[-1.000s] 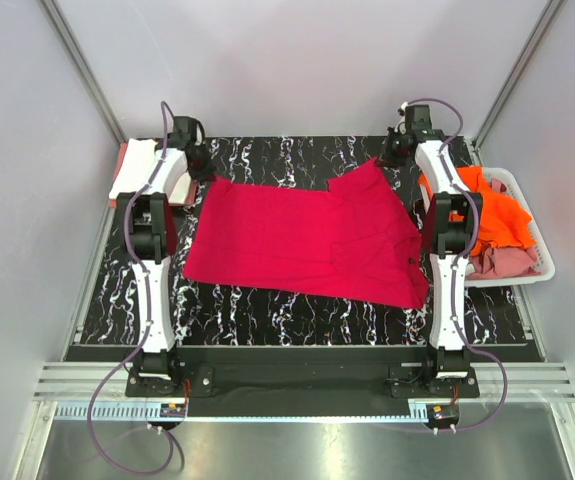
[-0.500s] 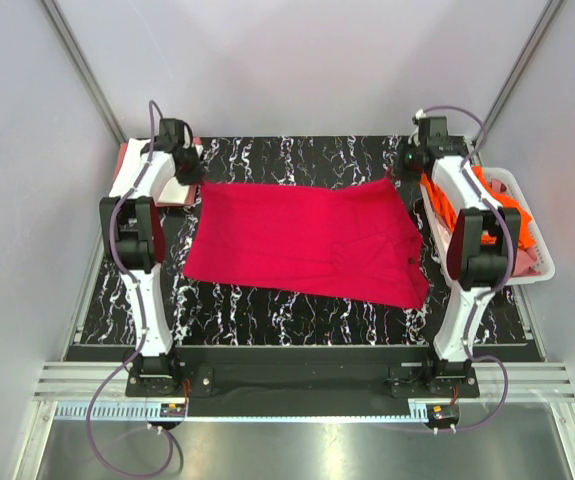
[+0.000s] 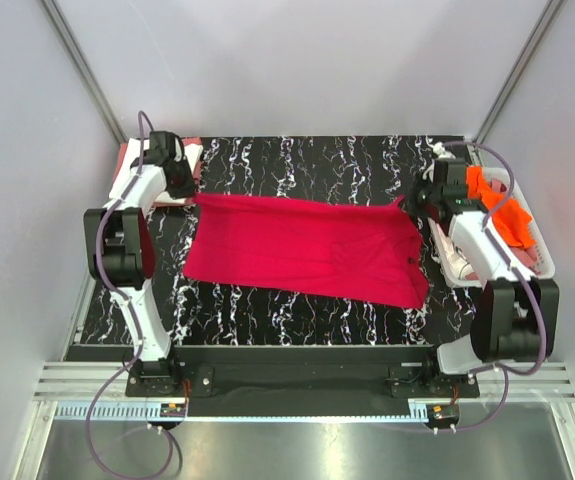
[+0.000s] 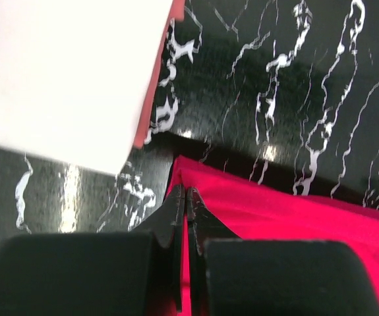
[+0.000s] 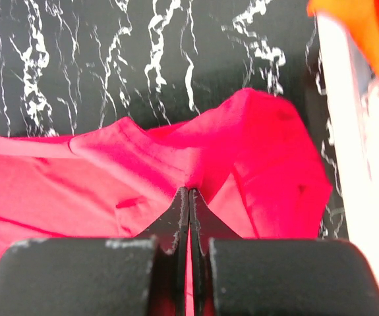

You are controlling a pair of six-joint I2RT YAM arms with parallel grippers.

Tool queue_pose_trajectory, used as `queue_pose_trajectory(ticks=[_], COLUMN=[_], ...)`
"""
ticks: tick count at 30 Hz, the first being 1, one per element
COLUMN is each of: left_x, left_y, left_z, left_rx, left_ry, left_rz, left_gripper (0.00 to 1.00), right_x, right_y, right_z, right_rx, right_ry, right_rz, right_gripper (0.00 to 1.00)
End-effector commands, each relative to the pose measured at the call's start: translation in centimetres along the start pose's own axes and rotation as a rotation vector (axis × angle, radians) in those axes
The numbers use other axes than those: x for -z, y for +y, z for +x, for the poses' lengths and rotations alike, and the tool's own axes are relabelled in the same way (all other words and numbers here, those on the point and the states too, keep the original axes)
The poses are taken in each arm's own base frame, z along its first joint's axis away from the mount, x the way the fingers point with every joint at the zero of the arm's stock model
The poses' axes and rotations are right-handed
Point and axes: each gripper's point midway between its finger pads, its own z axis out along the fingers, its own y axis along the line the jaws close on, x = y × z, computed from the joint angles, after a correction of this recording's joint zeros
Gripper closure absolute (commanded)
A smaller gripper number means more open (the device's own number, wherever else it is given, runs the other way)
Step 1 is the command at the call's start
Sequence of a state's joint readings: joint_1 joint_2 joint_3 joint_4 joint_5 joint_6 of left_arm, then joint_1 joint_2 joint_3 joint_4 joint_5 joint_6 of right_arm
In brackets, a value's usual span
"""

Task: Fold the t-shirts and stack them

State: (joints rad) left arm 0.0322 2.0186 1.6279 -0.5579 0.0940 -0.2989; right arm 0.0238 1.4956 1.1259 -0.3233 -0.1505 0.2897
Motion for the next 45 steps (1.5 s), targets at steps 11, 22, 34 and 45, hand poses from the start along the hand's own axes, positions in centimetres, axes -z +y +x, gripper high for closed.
queue_pose_trajectory(ticks=[11, 22, 34, 45], left_x=[2.8, 3.3, 3.6, 7.1], left_y=[1.0, 1.4, 2.4, -1.7], left_z=[1.7, 4.4, 6.3, 5.2], left_rx=[-0.008, 0.006, -0.014, -0.139], left_ry=[-0.066, -0.009, 0.039, -0.017], left_rz=[-0.003, -0.004, -0.043, -0.032], left_gripper=[1.0, 1.0, 0.95, 0.62], right_x=[2.1, 3.2, 3.5, 5.9], right_y=[-2.3, -3.2, -3.9, -2.2], right_z=[3.2, 6.6, 9.3, 8.6], right_rx=[-0.118, -0.18, -0.238, -0.272], right_ry=[-0.073, -0.024, 0.03, 0.038], right_rz=[0.081, 0.106, 0.131, 0.087], right_gripper=[1.0, 1.0, 0.97, 0.69])
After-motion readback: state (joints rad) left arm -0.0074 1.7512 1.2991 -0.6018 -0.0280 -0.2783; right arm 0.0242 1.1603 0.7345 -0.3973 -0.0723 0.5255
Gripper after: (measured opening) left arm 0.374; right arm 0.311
